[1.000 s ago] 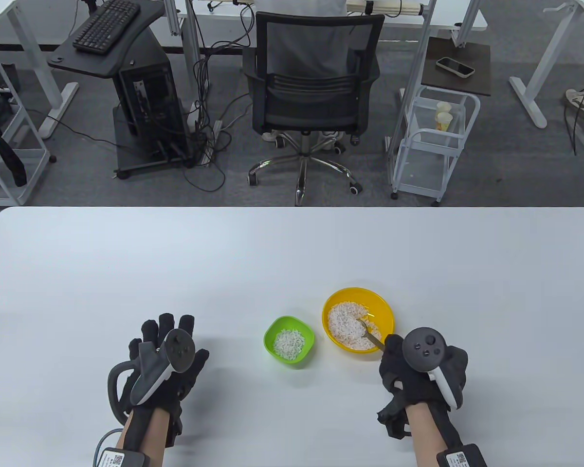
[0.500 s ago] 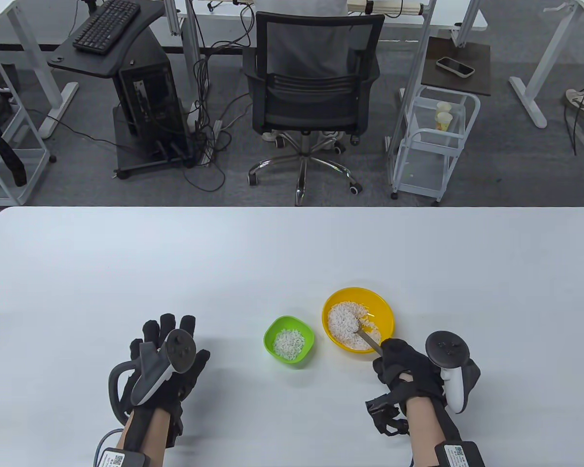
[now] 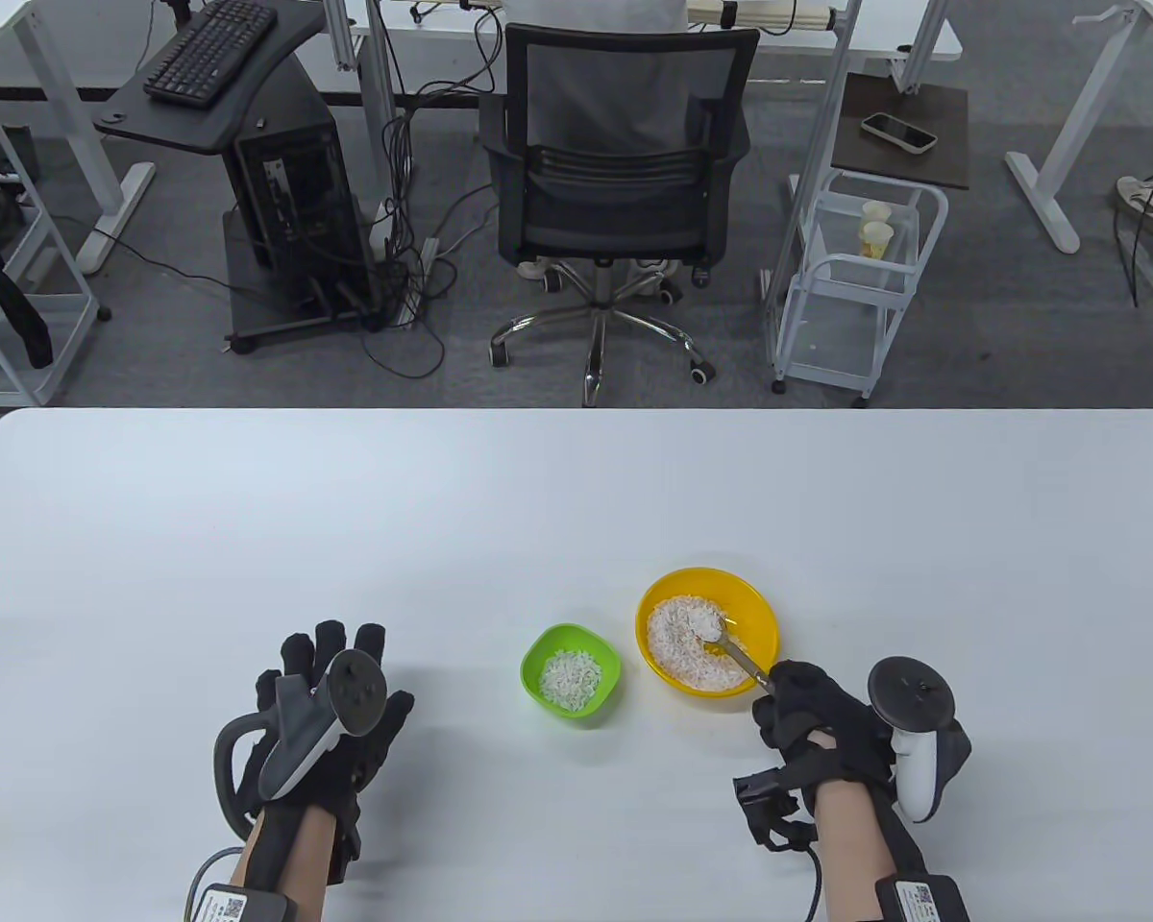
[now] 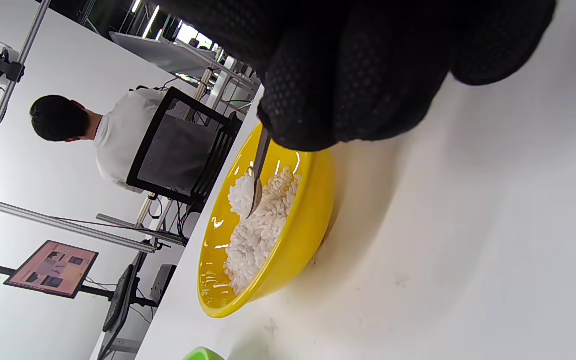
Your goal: Scoop rice into small dish
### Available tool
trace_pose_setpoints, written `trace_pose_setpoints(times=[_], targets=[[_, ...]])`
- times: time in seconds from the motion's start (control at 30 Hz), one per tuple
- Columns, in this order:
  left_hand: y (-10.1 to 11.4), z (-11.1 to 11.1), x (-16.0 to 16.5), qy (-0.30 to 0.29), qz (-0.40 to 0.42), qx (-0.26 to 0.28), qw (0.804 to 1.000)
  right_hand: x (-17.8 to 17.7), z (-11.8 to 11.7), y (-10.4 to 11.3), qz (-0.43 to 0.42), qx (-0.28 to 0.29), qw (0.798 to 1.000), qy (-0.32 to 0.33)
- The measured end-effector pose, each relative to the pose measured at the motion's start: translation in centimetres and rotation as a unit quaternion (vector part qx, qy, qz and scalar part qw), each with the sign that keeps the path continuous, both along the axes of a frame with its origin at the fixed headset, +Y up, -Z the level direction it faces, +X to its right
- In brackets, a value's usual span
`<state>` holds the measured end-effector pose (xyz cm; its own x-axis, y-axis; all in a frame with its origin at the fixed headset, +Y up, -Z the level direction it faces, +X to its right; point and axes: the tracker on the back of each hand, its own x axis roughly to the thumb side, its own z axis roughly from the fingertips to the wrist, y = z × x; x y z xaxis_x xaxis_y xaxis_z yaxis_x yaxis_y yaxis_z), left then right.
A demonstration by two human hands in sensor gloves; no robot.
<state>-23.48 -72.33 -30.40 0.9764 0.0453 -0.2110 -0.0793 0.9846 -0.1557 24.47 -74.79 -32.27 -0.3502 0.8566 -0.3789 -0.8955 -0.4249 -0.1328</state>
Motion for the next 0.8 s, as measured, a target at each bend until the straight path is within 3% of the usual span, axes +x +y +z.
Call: trace_pose_setpoints(times=[0.23, 0.5, 0.8], targets=[[0.0, -0.1, 0.0, 0.000, 0.000, -0.002, 1.000, 0.0, -0.1, 0.0, -0.013, 0.011, 1.000, 0.006], [0.0, 0.0, 0.1, 0.000, -0.001, -0.003, 1.000, -2.7, 0.2, 0.2, -0.053, 0.019, 0.996, 0.070], [-0.1, -0.1, 0.2, 0.001, -0.006, -0.009, 1.000, -8.0, 0.9, -0.2, 0.027, 0.040, 0.983, 0.179]])
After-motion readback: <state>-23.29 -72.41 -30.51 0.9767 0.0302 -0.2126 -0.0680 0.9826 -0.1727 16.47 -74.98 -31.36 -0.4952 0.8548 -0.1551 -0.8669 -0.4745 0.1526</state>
